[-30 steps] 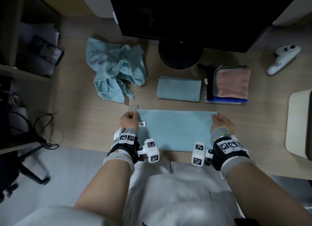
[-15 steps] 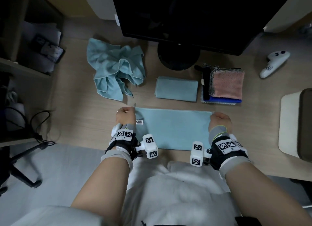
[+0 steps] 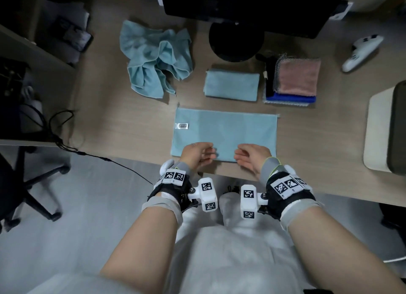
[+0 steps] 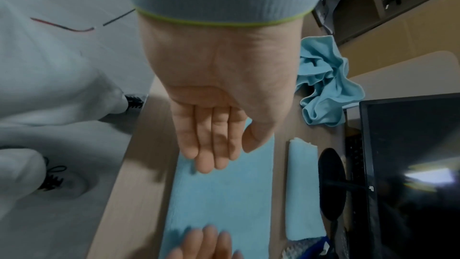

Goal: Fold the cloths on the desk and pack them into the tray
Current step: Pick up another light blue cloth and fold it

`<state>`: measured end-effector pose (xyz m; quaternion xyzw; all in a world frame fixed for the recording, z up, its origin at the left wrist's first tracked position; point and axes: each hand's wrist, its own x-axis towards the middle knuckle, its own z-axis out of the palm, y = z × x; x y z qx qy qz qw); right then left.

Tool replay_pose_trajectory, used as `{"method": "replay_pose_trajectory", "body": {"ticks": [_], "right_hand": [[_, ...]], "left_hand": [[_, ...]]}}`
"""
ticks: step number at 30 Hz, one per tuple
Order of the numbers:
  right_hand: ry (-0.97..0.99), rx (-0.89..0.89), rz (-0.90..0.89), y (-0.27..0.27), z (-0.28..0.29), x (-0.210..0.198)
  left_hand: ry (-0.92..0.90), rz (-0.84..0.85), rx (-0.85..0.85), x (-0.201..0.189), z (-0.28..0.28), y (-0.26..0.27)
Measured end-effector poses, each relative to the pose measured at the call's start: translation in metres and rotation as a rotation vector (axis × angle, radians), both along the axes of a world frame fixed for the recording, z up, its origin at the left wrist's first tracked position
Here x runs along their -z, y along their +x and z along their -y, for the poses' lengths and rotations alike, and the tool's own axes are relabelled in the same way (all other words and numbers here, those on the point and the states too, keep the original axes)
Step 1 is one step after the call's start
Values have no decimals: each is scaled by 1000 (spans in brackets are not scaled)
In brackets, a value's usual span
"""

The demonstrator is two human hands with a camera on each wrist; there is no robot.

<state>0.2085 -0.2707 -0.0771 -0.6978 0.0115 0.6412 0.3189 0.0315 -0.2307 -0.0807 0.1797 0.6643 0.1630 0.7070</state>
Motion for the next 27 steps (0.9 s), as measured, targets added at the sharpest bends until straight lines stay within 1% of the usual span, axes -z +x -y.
{"method": "replay_pose_trajectory", "body": {"ticks": [3,8,10,12,15,18,20,22,25,27], "right_hand": [[10,-25,-56,-18,-1,5],[15,-70,-120,-40,-3,18],[-6,-54,-108,-42,-6,26],[-55,4,-80,-46,-4,36],[-125,105,-39,-43,0,35],[-185,193,48,-25,3,34],[-225,241,123,-9,7,39],[-250,269,199,6,11,45],[-225,298,306,28,20,49],[-240,237,364,36,24,49]], "left_hand": [[-44,77,44,4,5,-1],[-118,88,104,18,-2,-12],[-167,130,130,22,-8,-17],[-208,131,131,31,-9,-24],[-199,25,53,28,-8,-31],[-193,-54,-59,26,-10,-39],[-178,-150,-135,28,-14,-47],[-140,-246,-201,31,-17,-54],[-70,-349,-263,33,-16,-52],[-61,-407,-289,34,-19,-51]]}}
